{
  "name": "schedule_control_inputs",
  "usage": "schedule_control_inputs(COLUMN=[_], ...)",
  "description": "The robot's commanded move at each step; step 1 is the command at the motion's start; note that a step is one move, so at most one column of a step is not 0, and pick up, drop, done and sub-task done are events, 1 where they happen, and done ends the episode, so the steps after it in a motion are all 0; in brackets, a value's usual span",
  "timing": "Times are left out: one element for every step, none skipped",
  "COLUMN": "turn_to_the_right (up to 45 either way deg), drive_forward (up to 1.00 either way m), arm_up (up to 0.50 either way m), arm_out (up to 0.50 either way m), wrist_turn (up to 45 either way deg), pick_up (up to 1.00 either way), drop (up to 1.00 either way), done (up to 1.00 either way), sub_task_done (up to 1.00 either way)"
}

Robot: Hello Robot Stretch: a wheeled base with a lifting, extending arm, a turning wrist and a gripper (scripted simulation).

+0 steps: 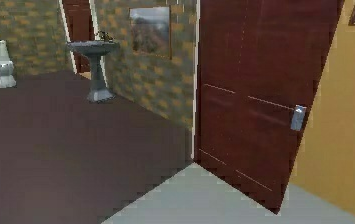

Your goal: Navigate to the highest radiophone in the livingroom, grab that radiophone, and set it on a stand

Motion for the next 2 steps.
schedule_control_inputs(turn_to_the_right=[-33.0,0.0], drive_forward=[0.0,1.0], arm_up=[0.0,0.0], arm_out=[0.0,0.0], wrist_turn=[0.0,0.0], pick_up=[0.0,0.0], drop=[0.0,0.0], done=[0.0,0.0], sub_task_done=[0.0,0.0])
